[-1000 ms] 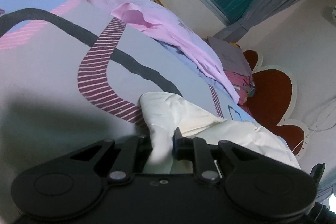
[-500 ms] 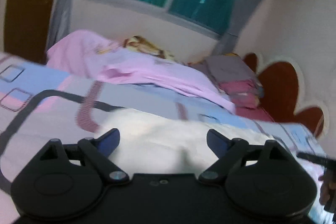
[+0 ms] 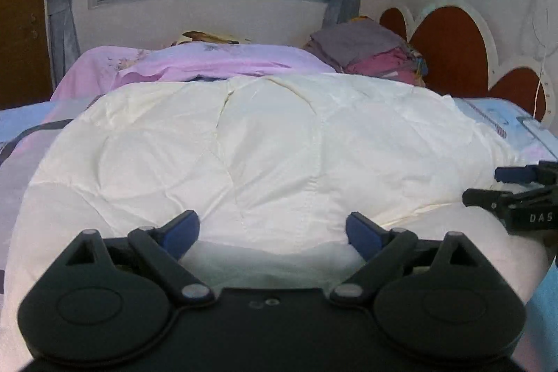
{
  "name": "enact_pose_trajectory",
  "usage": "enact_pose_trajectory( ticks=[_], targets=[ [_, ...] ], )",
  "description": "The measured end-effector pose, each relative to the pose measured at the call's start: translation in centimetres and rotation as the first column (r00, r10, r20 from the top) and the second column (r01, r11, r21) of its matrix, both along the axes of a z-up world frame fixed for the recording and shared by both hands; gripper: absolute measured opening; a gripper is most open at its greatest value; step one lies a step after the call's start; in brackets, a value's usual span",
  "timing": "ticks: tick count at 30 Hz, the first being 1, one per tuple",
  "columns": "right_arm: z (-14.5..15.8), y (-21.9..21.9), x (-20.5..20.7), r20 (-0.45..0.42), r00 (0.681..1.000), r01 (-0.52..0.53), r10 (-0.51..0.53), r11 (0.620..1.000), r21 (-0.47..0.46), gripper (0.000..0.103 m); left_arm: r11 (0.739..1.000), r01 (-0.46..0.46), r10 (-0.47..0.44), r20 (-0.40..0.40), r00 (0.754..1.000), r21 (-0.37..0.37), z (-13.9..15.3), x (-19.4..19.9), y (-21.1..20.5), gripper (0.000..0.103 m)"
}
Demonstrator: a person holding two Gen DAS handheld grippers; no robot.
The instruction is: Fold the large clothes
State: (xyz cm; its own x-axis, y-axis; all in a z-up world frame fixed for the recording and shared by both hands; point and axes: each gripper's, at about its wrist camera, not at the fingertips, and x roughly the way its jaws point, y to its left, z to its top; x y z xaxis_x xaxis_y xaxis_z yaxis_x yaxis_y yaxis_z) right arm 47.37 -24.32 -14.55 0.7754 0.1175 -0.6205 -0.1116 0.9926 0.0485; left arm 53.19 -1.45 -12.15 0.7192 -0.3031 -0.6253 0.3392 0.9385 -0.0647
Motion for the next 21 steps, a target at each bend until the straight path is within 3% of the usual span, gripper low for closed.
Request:
enact_pose_trajectory(
  ticks=[3, 6, 10, 13, 16, 21],
  targets=[
    [1.6, -1.9, -0.9, 0.005, 0.997, 0.082, -0.083, 0.995, 0.057, 0.087, 0.999, -0.038, 0.038, -0.018, 0.999, 0.01, 1.0, -0.6, 0.9, 0.093],
    [3.2, -5.4, -4.3, 0.028, 0.987, 0.153, -0.16, 0.973, 0.171, 0.087, 0.993, -0.117, 0.116, 0.04, 0.992, 0.008, 2.7, -3.4, 3.3, 0.103],
    [3.7, -10.6, -9.1, -0.02, 0.961, 0.267, -0.274, 0.915, 0.302, 0.087, 0.974, -0.226, 0.227, 0.041, 0.973, -0.017, 3.5, -7.5, 7.4, 0.102],
    [3.1, -12.3, -11.7, -0.059, 0.945, 0.324, -0.323, 0.888, 0.326, 0.087, 0.952, -0.307, 0.308, 0.018, 0.951, -0.012, 3.3, -10.3, 9.3, 0.098],
    [2.5, -13.2, -13.4, -0.111, 0.934, 0.354, -0.339, 0.84, 0.412, 0.087, 0.934, -0.355, 0.355, -0.023, 0.935, -0.047, 2.8, -11.8, 10.9, 0.096],
    [1.1, -14.5, -14.5, -0.203, 0.916, 0.397, -0.345, 0.712, 0.579, 0.087, 0.899, -0.409, 0.393, -0.123, 0.911, -0.155, 2.4, -12.2, 12.5, 0.09]
  ],
)
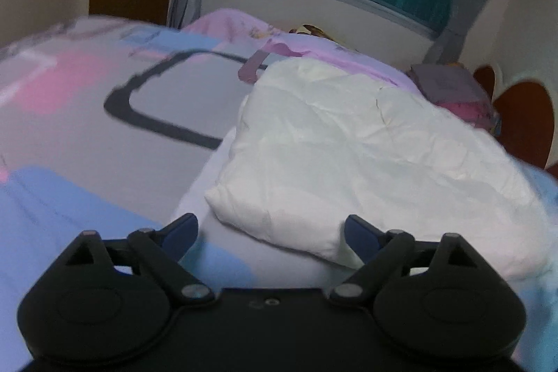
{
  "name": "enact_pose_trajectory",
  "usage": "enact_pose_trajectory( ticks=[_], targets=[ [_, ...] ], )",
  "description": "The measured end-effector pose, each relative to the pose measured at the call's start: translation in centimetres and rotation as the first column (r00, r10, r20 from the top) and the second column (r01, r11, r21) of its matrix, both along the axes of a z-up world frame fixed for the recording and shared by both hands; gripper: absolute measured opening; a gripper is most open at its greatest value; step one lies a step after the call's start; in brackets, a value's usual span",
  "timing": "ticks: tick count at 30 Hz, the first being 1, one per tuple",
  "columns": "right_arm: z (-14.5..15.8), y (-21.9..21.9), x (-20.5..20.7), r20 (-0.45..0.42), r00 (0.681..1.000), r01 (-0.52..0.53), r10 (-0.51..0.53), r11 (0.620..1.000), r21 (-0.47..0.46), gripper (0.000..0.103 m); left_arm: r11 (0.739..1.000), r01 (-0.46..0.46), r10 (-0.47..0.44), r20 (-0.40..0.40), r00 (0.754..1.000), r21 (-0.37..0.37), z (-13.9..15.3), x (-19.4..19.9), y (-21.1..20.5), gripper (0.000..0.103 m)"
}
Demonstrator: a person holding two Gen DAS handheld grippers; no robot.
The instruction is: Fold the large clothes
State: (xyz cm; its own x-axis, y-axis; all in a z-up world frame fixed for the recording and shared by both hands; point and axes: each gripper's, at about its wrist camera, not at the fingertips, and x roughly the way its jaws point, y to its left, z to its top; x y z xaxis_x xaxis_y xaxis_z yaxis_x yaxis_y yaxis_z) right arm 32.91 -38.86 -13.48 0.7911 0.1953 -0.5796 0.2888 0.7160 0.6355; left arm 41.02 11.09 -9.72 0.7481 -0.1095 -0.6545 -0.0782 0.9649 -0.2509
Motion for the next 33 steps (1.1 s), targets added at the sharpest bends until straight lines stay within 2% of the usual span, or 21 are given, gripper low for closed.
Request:
enact_pose_trajectory(
  ticks=[2, 4, 7, 9, 12, 14, 18, 27, 29, 30, 31, 32, 33],
  targets=[
    [-0.6, -0.3, 0.2, 0.0, 1.0, 0.006, -0.006, 0.996, 0.093, 0.087, 0.996, -0.032, 0.031, -0.011, 0.999, -0.085, -0.5, 0.1, 0.7, 0.09],
    [-1.2, -0.6, 0.5, 0.002, 1.0, 0.013, -0.013, 0.984, 0.176, 0.087, 0.98, -0.067, 0.063, -0.03, 0.998, -0.187, -1.1, 0.2, 1.5, 0.09],
    [-2.3, -1.0, 0.5, 0.003, 0.999, 0.042, -0.045, 0.958, 0.284, 0.087, 0.925, -0.136, 0.114, -0.082, 0.99, -0.353, -2.6, 1.1, 2.7, 0.083],
    [-2.8, -1.1, 0.9, -0.002, 0.998, 0.06, -0.063, 0.941, 0.332, 0.087, 0.879, -0.178, 0.14, -0.116, 0.983, -0.443, -3.6, 1.4, 3.5, 0.08],
    [-3.3, -1.0, 1.2, -0.01, 0.996, 0.087, -0.09, 0.927, 0.364, 0.087, 0.819, -0.211, 0.167, -0.129, 0.977, -0.534, -4.7, 1.8, 4.2, 0.077],
    [-3.7, -1.1, 1.4, -0.017, 0.994, 0.108, -0.11, 0.916, 0.386, 0.087, 0.796, -0.219, 0.178, -0.128, 0.976, -0.565, -5.2, 2.3, 4.4, 0.076],
    [-4.2, -1.2, 2.0, -0.019, 0.989, 0.139, -0.144, 0.898, 0.418, 0.086, 0.781, -0.22, 0.184, -0.121, 0.975, -0.585, -5.7, 3.1, 4.2, 0.075],
    [-4.4, -0.7, 4.4, -0.027, 0.988, 0.15, -0.152, 0.904, 0.4, 0.086, 0.769, -0.215, 0.188, -0.109, 0.976, -0.602, -6.1, 4.9, 3.8, 0.074],
    [-4.2, -0.4, 4.6, -0.032, 0.988, 0.152, -0.15, 0.918, 0.365, 0.082, 0.782, -0.212, 0.183, -0.109, 0.977, -0.586, -6.0, 5.1, 3.8, 0.067],
    [-4.0, -0.2, 4.7, -0.044, 0.988, 0.152, -0.146, 0.932, 0.33, 0.075, 0.797, -0.209, 0.177, -0.111, 0.978, -0.567, -5.9, 5.3, 3.8, 0.057],
    [-3.9, -0.1, 4.8, -0.049, 0.99, 0.143, -0.135, 0.941, 0.307, 0.061, 0.805, -0.203, 0.17, -0.111, 0.979, -0.557, -6.0, 5.5, 3.8, 0.045],
    [-3.9, 0.0, 4.8, -0.041, 0.991, 0.132, -0.126, 0.944, 0.301, 0.054, 0.808, -0.194, 0.16, -0.109, 0.981, -0.557, -6.0, 5.6, 3.9, 0.04],
    [-3.8, 0.0, 4.7, -0.036, 0.992, 0.127, -0.122, 0.946, 0.298, 0.05, 0.813, -0.178, 0.146, -0.103, 0.984, -0.555, -6.0, 5.7, 3.8, 0.033]
  ],
)
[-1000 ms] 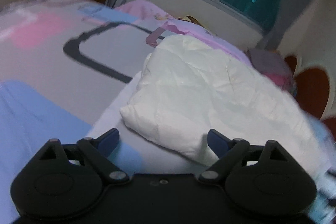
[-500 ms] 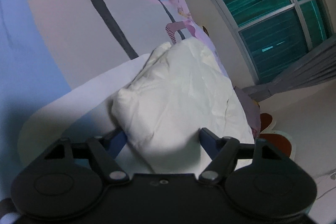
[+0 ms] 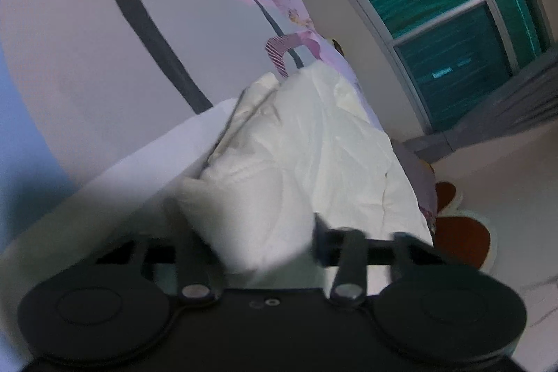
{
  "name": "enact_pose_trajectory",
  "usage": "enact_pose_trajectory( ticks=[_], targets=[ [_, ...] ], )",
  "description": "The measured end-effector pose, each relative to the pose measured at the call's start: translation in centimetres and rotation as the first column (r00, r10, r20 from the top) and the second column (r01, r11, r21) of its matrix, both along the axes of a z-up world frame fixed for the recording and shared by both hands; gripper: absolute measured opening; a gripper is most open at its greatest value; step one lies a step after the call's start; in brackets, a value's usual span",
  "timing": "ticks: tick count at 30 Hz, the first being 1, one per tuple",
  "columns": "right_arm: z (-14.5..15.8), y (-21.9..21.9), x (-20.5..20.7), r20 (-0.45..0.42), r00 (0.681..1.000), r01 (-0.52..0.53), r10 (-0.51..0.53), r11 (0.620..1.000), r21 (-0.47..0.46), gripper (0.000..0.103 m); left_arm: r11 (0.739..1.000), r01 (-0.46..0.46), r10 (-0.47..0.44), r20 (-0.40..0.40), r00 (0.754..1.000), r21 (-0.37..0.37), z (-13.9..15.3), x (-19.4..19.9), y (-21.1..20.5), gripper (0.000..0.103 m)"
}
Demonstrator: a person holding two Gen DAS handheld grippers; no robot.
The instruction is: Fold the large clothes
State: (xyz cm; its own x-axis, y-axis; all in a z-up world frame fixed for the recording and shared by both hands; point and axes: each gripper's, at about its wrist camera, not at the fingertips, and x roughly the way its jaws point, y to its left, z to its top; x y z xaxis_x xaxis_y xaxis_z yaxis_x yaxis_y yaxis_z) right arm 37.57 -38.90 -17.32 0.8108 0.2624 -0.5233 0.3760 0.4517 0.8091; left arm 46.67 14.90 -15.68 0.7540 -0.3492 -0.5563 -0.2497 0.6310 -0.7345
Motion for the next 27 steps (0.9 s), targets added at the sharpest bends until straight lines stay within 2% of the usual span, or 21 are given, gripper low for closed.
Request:
enact_pose_trajectory(
  ticks=[1, 3, 5, 11, 16, 27],
  targets=[
    [0.2, 0.0, -0.1, 0.004, 1.0, -0.006, 0.006, 1.0, -0.01, 0.044, 1.0, 0.011, -0.011, 0.005, 1.0, 0.012, 0.3, -0.1, -0.1, 0.027],
    [0.8, 0.0, -0.5, 0.021, 1.0, -0.02, 0.021, 0.999, -0.028, 0.035, 0.999, 0.025, -0.025, 0.023, 0.999, 0.028, 1.1, -0.4, -0.3, 0.022],
    [1.8, 0.1, -1.2, 0.04, 0.999, -0.033, 0.035, 0.998, -0.053, 0.029, 0.999, 0.028, -0.03, 0.044, 0.999, 0.036, 2.1, -0.9, -0.4, 0.02],
    [3.6, -0.1, -4.2, 0.049, 0.997, -0.059, 0.063, 0.995, -0.077, 0.027, 0.998, 0.046, -0.05, 0.073, 0.996, 0.048, 4.5, -3.4, -0.5, 0.019],
    [5.3, -0.3, -7.5, 0.049, 0.995, -0.077, 0.082, 0.993, -0.095, 0.027, 0.996, 0.062, -0.067, 0.083, 0.994, 0.064, 5.9, -7.4, -0.6, 0.019],
    [6.6, -0.3, -18.0, 0.041, 0.992, -0.111, 0.117, 0.985, -0.132, 0.027, 0.996, 0.069, -0.073, 0.058, 0.996, 0.065, 5.7, -17.6, 0.2, 0.019]
  ],
)
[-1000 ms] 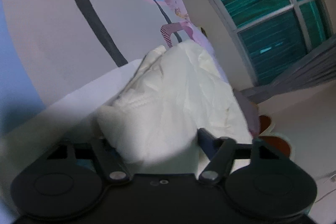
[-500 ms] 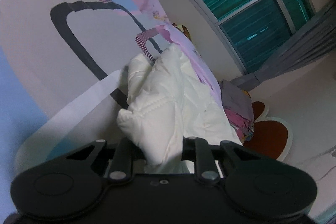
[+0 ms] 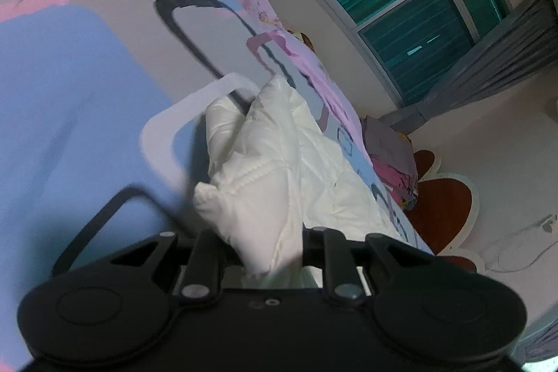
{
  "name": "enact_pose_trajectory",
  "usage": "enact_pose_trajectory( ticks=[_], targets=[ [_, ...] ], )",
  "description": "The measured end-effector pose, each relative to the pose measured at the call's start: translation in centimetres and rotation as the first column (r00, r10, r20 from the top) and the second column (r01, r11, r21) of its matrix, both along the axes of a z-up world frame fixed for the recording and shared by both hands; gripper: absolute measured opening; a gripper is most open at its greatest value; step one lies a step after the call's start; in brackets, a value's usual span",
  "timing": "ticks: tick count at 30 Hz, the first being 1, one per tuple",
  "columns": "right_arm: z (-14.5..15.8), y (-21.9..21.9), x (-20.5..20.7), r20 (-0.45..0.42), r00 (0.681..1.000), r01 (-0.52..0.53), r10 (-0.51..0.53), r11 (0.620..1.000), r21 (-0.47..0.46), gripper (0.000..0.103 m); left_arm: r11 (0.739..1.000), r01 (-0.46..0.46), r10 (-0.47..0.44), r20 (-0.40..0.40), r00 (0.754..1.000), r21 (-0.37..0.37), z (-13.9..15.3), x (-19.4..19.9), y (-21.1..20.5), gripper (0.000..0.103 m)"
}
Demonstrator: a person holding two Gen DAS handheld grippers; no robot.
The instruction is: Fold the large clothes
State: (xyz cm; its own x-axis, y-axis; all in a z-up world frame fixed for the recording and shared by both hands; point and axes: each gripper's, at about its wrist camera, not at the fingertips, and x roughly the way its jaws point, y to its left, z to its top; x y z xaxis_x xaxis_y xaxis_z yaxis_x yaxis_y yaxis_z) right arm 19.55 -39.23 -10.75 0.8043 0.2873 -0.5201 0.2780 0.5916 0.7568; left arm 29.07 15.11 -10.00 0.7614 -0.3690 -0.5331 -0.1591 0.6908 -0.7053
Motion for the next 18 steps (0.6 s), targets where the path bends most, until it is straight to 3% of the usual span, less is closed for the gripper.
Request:
enact_pose_trajectory(
  ticks=[14, 18],
  targets=[
    [-2.2, -0.6, -8.3, -0.054, 0.998, -0.006, 0.008, 0.999, 0.039, 0.027, 1.0, 0.003, -0.002, -0.042, 0.999, 0.013, -2.1, -7.5, 0.6, 0.02],
    [-4.3, -0.9, -8.3, -0.073, 0.997, 0.006, -0.002, 0.998, 0.058, 0.028, 1.0, -0.023, 0.023, -0.057, 0.998, 0.014, -3.9, -7.7, 0.5, 0.028]
  ],
)
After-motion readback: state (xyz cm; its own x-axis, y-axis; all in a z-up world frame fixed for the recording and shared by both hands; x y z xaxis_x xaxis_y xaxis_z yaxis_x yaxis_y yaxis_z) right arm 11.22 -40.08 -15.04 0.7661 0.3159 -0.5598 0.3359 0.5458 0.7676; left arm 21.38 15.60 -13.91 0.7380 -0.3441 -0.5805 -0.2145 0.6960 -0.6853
